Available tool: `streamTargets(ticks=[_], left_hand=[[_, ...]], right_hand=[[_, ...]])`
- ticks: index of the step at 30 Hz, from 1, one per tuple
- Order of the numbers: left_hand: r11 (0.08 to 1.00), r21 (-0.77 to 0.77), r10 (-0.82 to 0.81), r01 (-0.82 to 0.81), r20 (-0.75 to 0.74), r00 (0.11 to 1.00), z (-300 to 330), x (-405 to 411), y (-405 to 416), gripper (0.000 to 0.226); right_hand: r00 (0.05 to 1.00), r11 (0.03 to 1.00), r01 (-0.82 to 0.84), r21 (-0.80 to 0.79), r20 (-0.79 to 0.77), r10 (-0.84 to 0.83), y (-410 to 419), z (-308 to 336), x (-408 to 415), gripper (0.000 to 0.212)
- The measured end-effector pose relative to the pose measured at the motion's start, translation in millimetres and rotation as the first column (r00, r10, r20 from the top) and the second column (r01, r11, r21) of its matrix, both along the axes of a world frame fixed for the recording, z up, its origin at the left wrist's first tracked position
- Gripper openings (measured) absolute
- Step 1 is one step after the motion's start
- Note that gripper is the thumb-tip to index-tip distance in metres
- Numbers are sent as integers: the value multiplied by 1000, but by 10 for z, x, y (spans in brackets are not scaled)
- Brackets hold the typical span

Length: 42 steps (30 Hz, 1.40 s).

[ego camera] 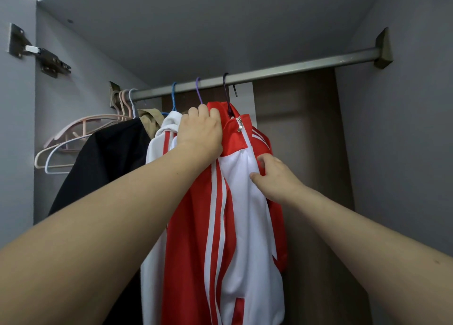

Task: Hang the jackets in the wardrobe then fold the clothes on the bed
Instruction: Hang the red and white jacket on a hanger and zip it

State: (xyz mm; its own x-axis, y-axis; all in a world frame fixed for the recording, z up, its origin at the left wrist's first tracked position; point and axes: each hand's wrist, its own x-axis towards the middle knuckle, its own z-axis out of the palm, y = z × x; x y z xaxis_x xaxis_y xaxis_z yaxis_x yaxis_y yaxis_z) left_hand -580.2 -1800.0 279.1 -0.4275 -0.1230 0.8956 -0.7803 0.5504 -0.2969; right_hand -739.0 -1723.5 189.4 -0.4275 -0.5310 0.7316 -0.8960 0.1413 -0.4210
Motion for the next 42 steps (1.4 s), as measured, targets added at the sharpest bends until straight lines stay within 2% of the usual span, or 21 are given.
streamTargets(ticks=[3,6,8,9,11,12,14,15,16,17,19,21,24,26,28,32,35,42], left_hand=[[992,-91,98,-91,67,993,8,81,-25,22],[971,-208,149,-113,166,975,58,168,-50,14],[980,-177,120,-86,191,974,96,218,-39,14],[993,-106,67,-49,176,982,116,239,-18,16],[988,112,-106,103,19,994,191,287,-9,19],[944,243,-198,223,-123,973,240,303,-6,18],[762,435,-294,480,-427,855,369,360,-52,10],[664,488,-297,567,-523,799,428,393,-75,10],[597,529,-295,603,-555,778,456,425,-89,19],[579,572,-294,581,-518,803,458,454,-93,27],[686,602,-238,409,-346,908,448,454,-109,31],[822,504,-157,265,-247,956,451,420,-98,26],[924,286,-198,254,-212,957,546,275,-87,10],[932,238,-252,272,-109,962,643,104,-108,18],[932,235,-283,276,-2,959,731,-71,-148,28],[931,246,-313,270,154,937,891,-272,-209,36],[906,330,-353,263,250,902,1046,-273,-160,46],[790,583,-410,189,274,870,1696,75,396,59]], right_hand=[[998,997,-60,-40,-21,59,5,134,58,57],[986,993,-98,-72,-144,87,-17,380,147,60],[977,995,-73,-71,-204,57,-65,553,209,65],[975,997,-46,-57,-219,33,-89,623,234,69],[970,1000,8,-7,-243,-9,-147,752,271,75],[970,1000,25,18,-244,-20,-163,798,279,73],[977,999,34,25,-211,-28,-198,870,285,66],[984,1000,27,2,-176,-26,-209,890,284,64],[990,1000,13,-28,-137,-16,-218,894,281,62],[995,999,-3,-54,-104,-3,-229,881,275,61],[997,996,-19,-91,-80,12,-247,826,253,52],[996,993,-10,-120,-91,-1,-251,787,222,44],[997,992,51,-113,-59,-58,-246,857,136,47],[994,993,109,-34,-4,-109,-230,1003,49,55],[990,986,124,113,47,-130,-177,1183,-35,62],[977,910,144,389,92,-194,89,1594,-106,78],[972,880,117,460,130,-198,352,1914,-31,84],[949,821,74,567,214,-233,1073,2608,416,82]])
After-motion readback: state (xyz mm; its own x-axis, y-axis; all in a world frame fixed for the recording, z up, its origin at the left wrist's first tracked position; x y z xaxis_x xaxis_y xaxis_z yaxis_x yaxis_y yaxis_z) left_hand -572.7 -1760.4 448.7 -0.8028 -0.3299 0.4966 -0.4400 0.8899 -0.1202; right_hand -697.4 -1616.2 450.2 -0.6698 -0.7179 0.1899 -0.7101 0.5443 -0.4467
